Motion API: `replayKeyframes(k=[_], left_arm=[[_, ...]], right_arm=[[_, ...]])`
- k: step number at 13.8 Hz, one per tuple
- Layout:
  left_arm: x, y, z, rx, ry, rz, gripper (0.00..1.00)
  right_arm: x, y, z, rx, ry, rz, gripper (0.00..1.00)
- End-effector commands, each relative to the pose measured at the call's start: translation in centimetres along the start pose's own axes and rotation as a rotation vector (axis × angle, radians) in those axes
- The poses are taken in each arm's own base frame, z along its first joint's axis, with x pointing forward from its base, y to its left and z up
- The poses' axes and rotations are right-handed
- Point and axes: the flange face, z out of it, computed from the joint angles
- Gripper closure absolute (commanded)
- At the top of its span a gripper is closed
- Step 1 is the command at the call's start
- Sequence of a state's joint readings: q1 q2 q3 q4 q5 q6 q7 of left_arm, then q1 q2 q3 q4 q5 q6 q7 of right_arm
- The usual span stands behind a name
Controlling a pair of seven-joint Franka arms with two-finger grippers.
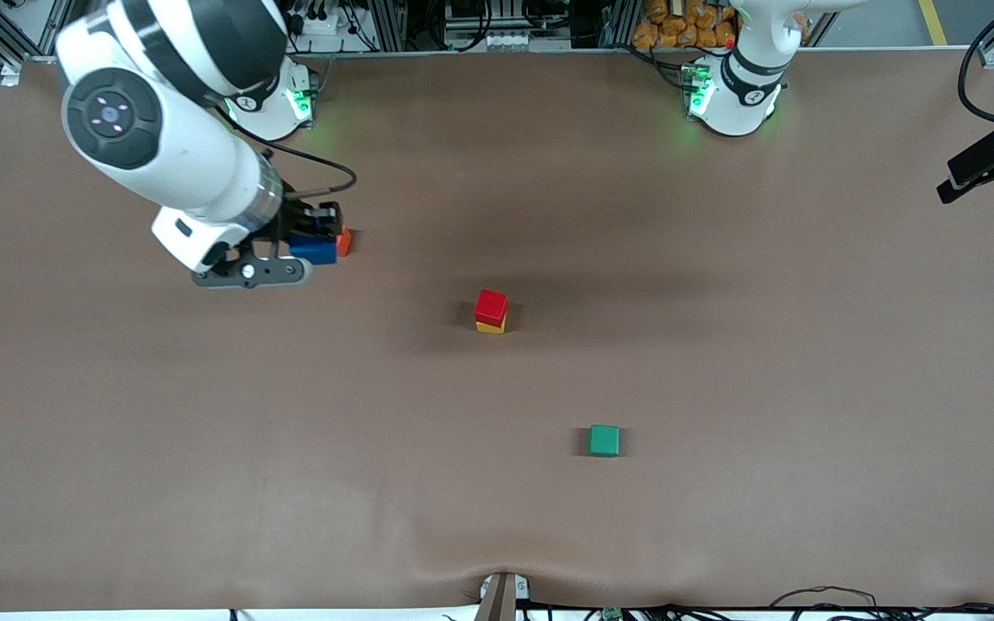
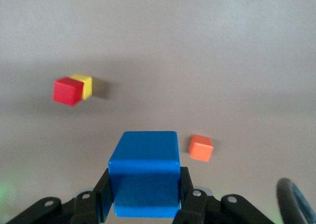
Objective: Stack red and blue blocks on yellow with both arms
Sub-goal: 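Lift the blue cube with the right gripper toward the red-yellow stack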
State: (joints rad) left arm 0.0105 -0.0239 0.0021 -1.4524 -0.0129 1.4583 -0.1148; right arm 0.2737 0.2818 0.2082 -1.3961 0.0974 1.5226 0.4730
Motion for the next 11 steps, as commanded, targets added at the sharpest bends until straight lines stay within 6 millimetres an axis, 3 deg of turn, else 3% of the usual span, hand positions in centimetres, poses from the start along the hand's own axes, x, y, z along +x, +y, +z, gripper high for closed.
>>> replayKeyframes(k=[1, 5, 6, 10, 11], left_arm=[[-0.7, 0.8, -0.8, -0.012, 0.002, 0.034, 0.0], [-0.7, 1.2, -0.7, -0.004, 0.002, 0.041, 0.0], [-0.5, 2.6, -0.1, 0.006, -0.008, 0.064, 0.0], [-0.7, 3.3, -0.1, 0.031, -0.003, 0.061, 0.0], [-0.9, 4.7, -0.1, 0.04, 0.0, 0.084, 0.0]], right_arm=[[1.0, -3.8, 1.6, 0.032, 0.042, 0.059, 1.0], [1.8, -7.9, 5.1, 0.042, 0.044, 0.048, 1.0], [2.3, -8.3, 5.7, 0.044, 0.037, 0.045, 1.0], [3.2, -12.4, 9.1, 0.066, 0.026, 0.091, 1.0], [3.6, -13.2, 9.9, 0.075, 0.03, 0.109, 1.0]])
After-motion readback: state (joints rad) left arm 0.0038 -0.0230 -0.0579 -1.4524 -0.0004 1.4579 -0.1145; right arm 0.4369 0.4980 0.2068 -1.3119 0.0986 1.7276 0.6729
